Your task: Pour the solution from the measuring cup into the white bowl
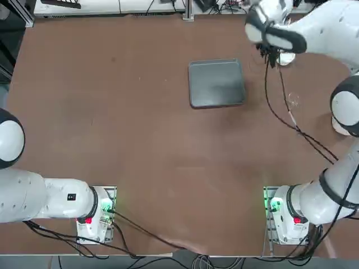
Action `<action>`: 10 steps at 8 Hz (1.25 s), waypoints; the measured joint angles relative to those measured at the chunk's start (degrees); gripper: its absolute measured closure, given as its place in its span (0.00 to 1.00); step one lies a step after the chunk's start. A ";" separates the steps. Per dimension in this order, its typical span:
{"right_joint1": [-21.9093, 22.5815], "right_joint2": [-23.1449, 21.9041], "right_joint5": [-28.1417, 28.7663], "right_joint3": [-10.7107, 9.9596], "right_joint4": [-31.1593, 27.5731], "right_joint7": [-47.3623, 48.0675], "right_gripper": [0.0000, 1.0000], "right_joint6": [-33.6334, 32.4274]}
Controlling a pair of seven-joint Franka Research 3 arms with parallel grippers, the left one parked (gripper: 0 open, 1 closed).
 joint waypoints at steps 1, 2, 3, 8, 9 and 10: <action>-2.42 -0.08 2.71 -0.07 4.09 -11.07 0.00 -2.14; -5.05 -0.19 4.76 -0.12 7.16 -22.15 0.00 -4.06; -7.38 -0.63 6.84 -0.16 9.00 -32.66 0.00 -5.11; -13.23 -8.83 16.32 -2.30 10.13 -72.60 0.00 -9.69; -14.73 -11.39 18.80 -2.48 9.56 -79.43 0.00 -10.97; -15.32 -13.83 19.69 -2.64 8.85 -83.08 0.00 -12.07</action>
